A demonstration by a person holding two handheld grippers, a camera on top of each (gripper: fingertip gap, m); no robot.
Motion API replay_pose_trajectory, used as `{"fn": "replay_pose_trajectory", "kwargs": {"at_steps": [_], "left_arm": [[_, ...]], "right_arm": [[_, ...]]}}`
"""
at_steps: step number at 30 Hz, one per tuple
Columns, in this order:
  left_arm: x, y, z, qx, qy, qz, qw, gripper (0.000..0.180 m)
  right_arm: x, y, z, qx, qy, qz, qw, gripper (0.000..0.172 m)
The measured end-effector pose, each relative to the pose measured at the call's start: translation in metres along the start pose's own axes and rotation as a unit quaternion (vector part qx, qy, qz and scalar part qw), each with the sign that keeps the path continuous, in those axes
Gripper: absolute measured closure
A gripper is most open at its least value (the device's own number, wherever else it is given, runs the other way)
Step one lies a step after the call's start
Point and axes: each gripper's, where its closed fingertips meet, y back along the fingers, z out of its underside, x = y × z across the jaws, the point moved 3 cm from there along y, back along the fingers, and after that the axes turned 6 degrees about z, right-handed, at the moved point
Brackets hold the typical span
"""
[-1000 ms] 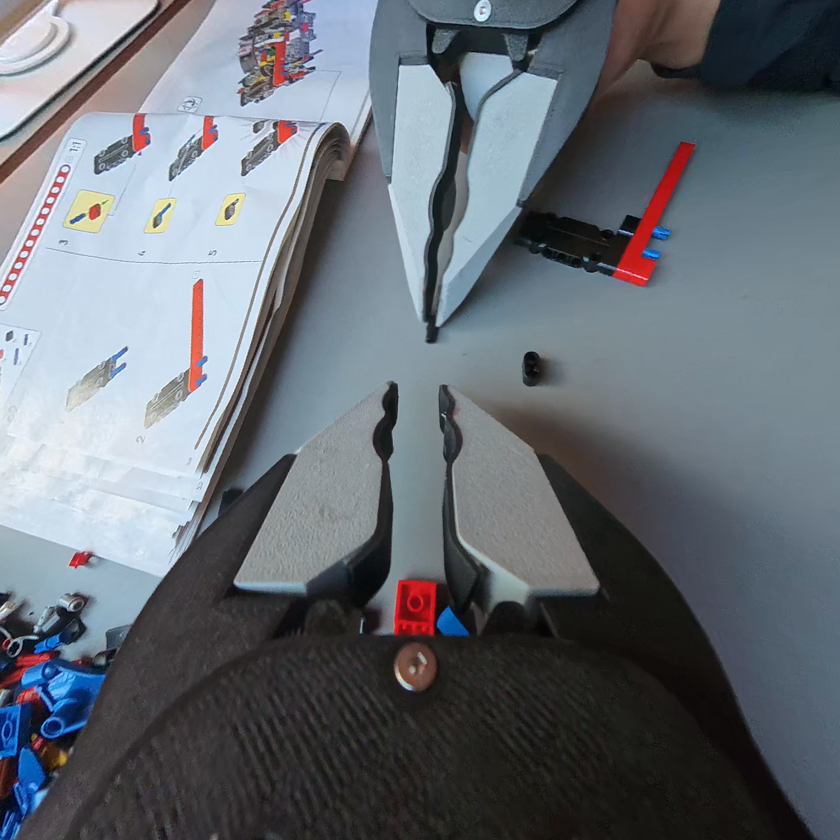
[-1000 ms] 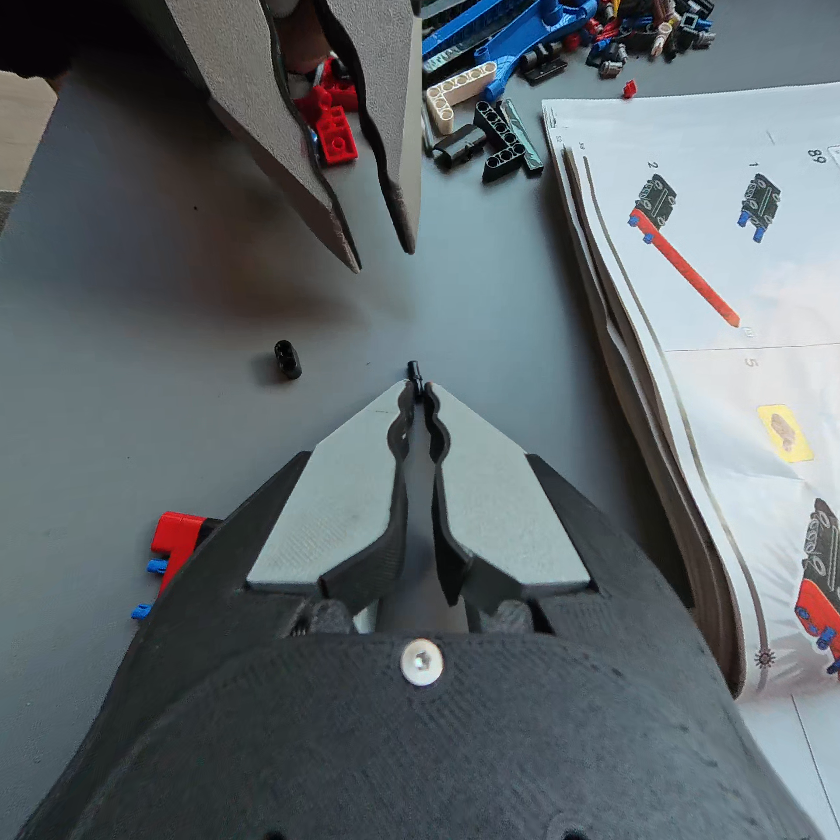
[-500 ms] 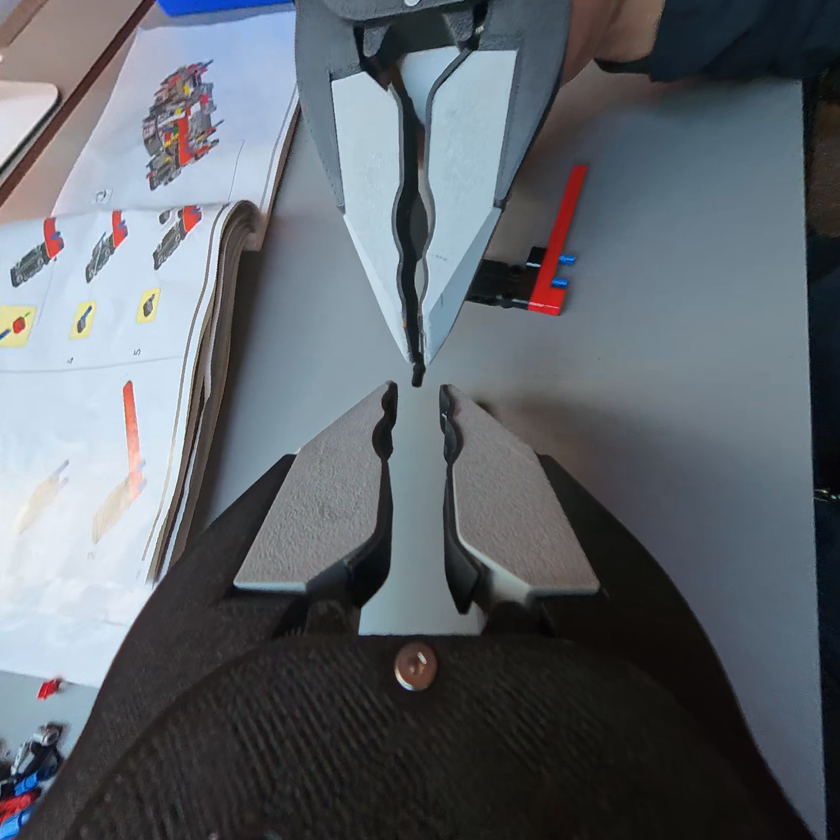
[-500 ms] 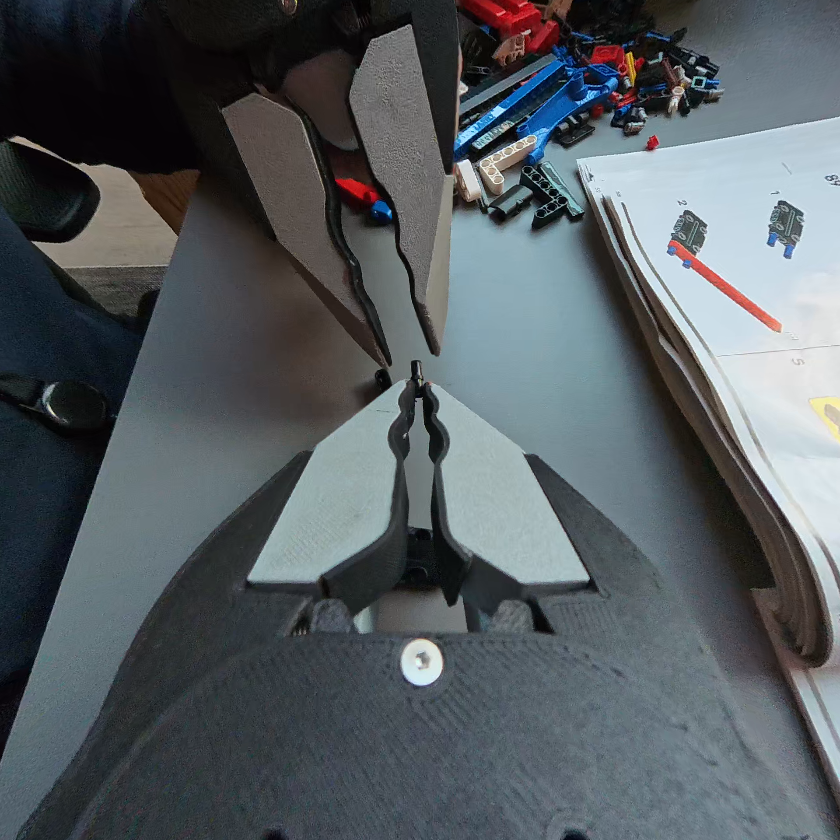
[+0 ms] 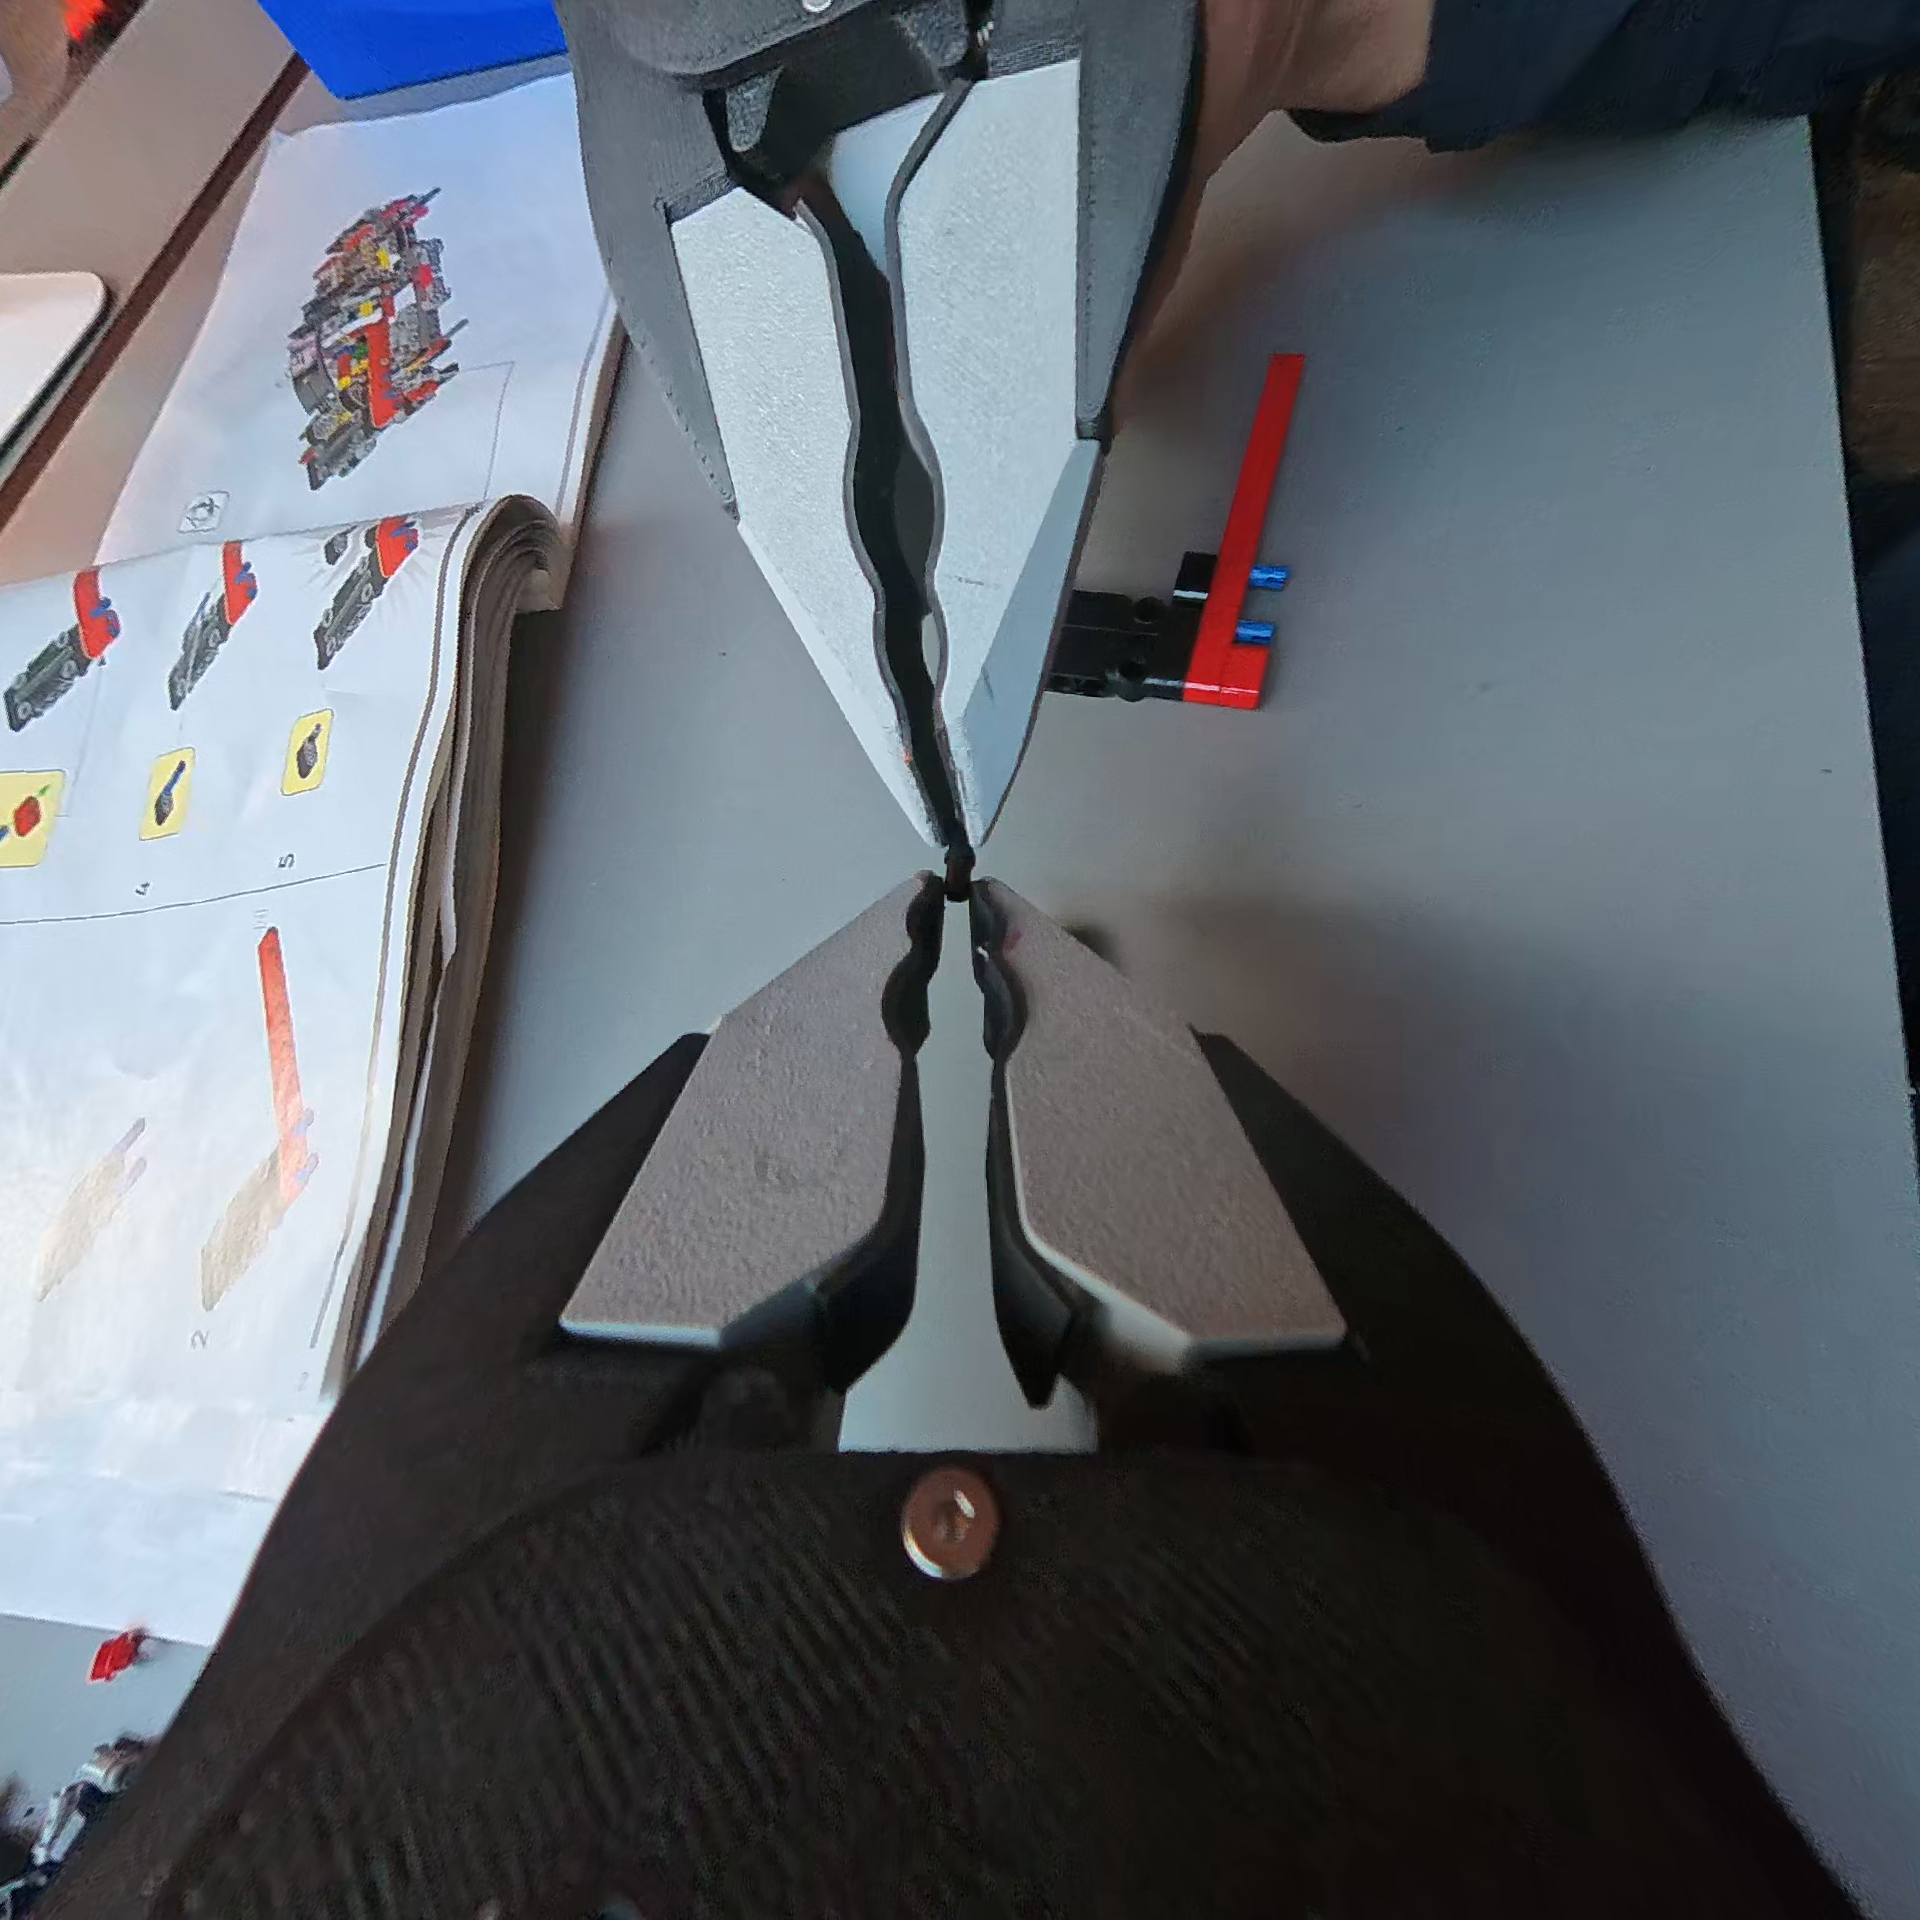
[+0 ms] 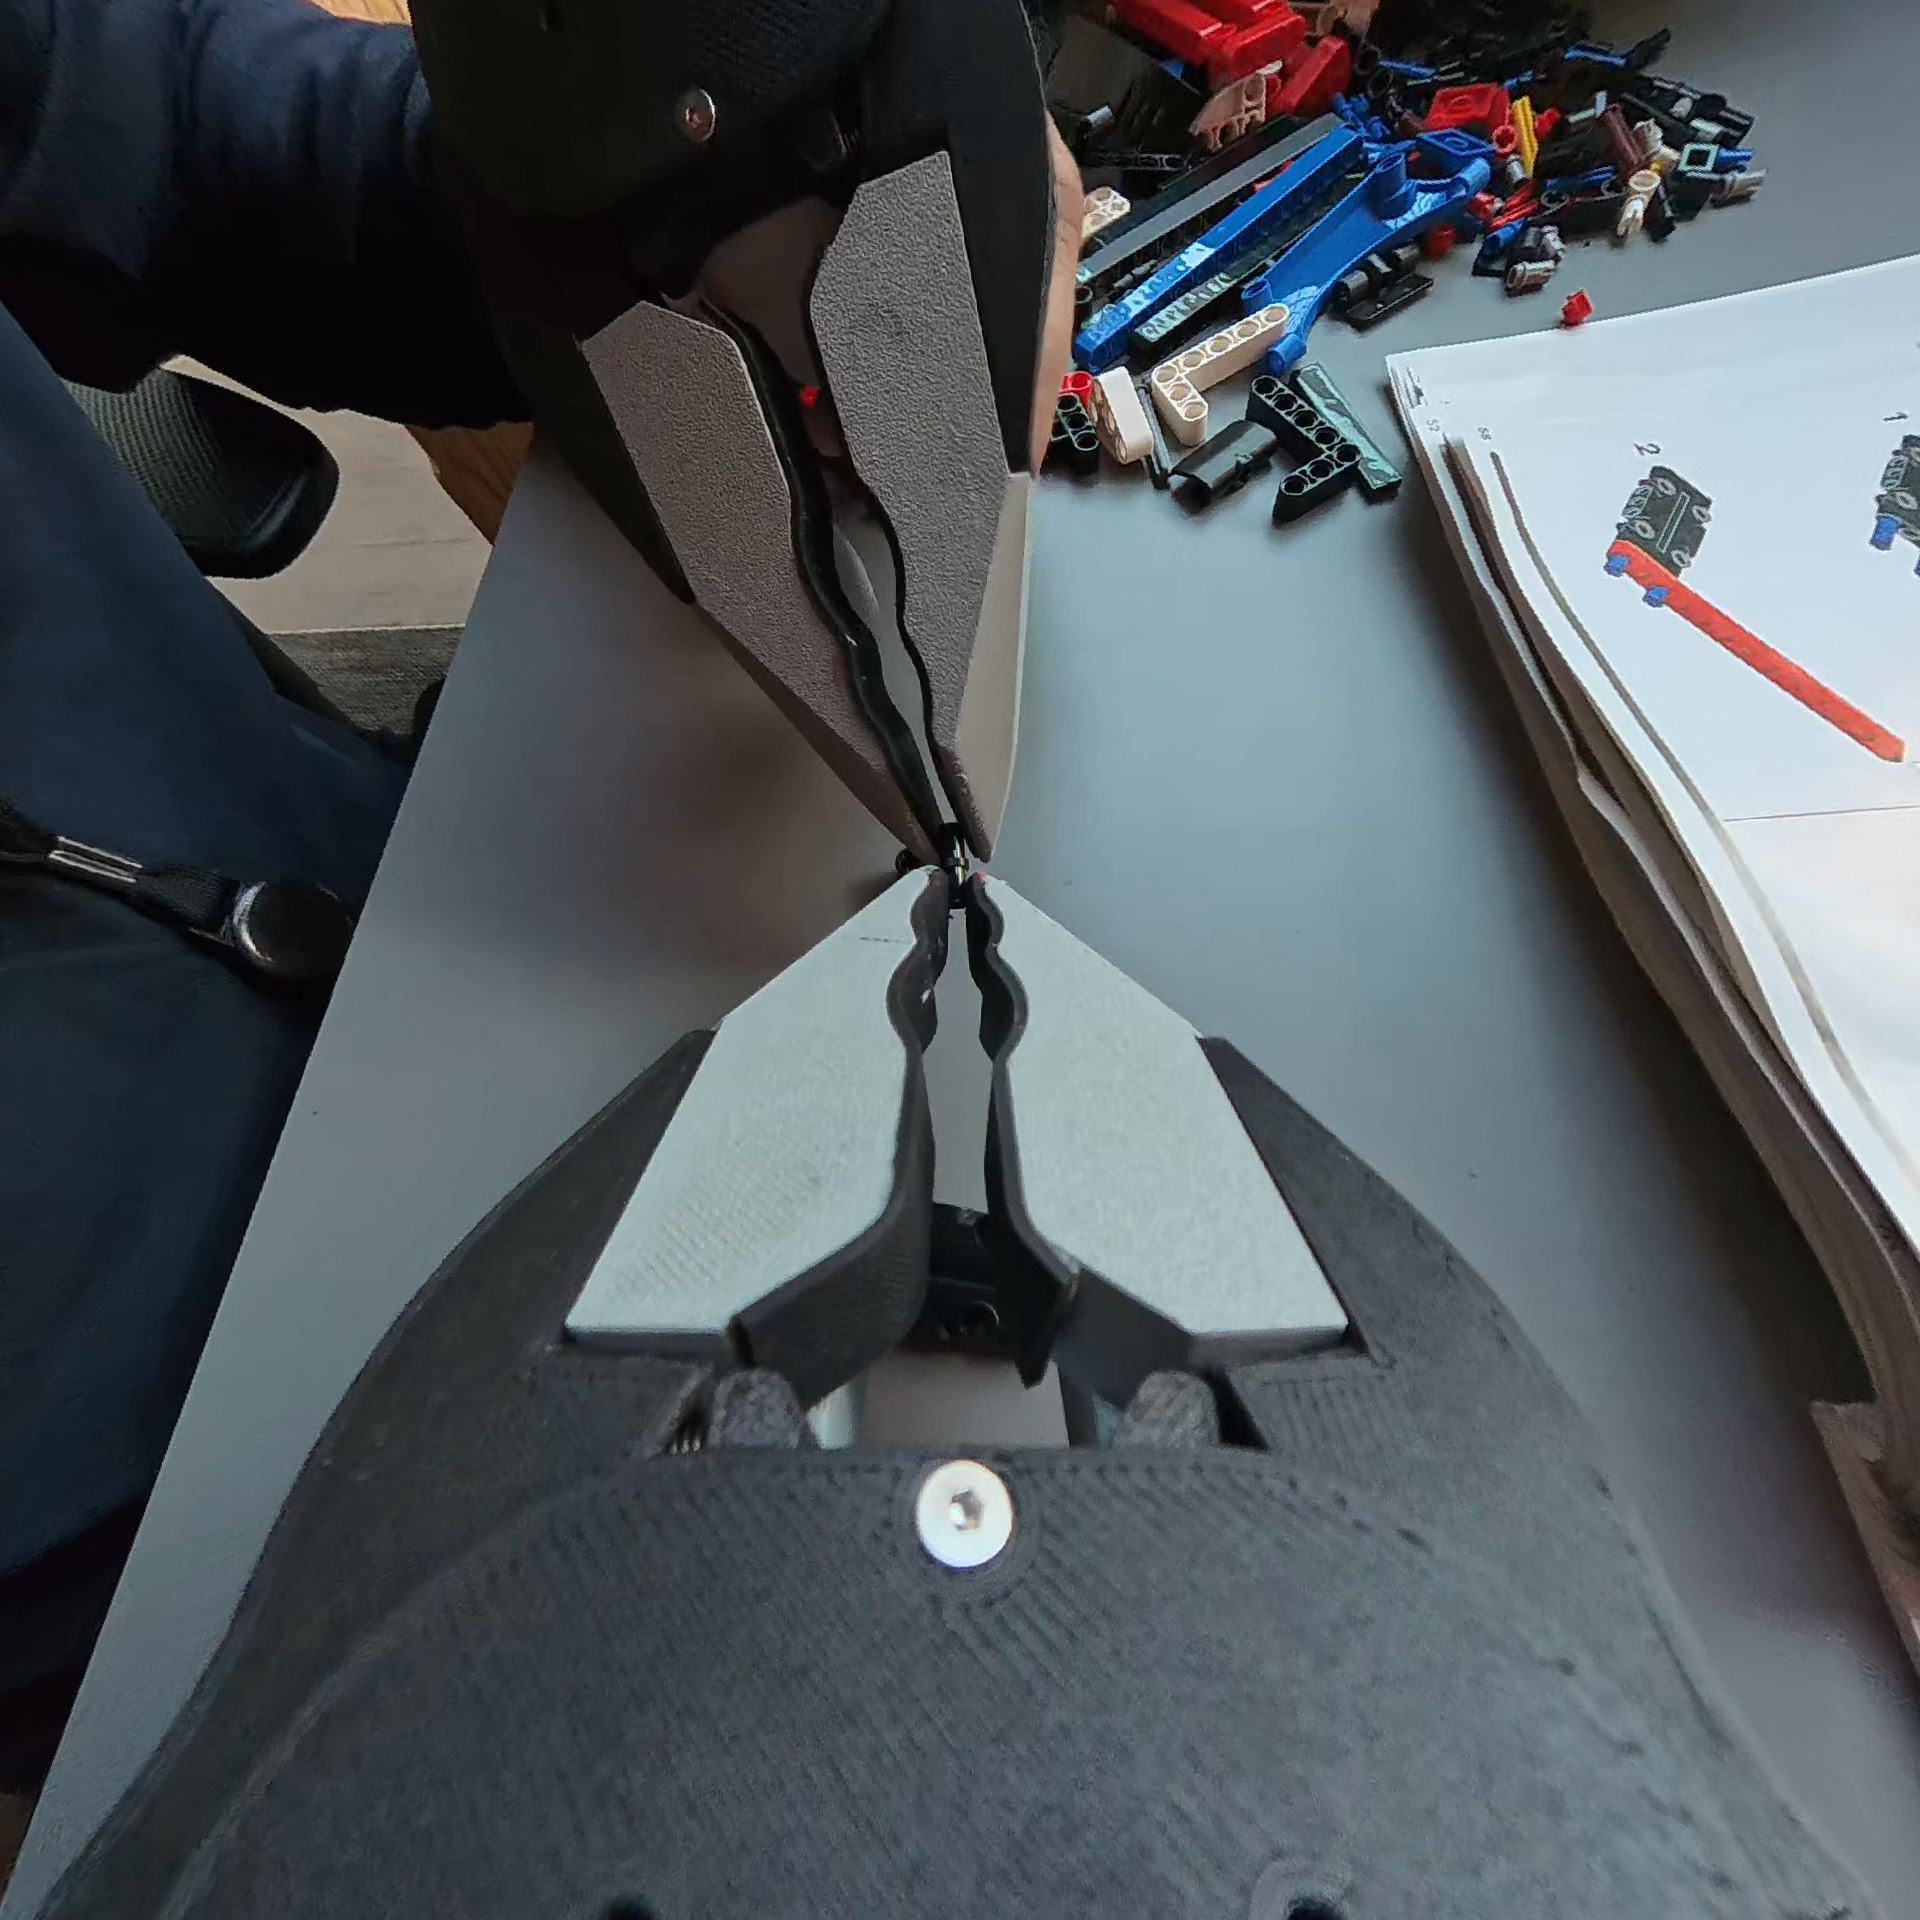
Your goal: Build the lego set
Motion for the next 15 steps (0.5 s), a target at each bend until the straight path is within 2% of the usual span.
{"fn": "replay_pose_trajectory", "kwargs": {"at_steps": [9, 15], "left_arm": [[-0.0012, -0.0019, 0.0009, 0.000, 0.002, -0.006, 1.000, 0.175], [-0.0044, 0.0018, -0.0008, -0.002, -0.045, -0.049, 0.998, 0.178]], "right_arm": [[0.0027, -0.0026, 0.0022, -0.005, -0.012, -0.006, 1.000, 0.171], [0.0062, 0.0001, -0.0044, 0.015, -0.031, 0.001, 0.999, 0.171]]}}
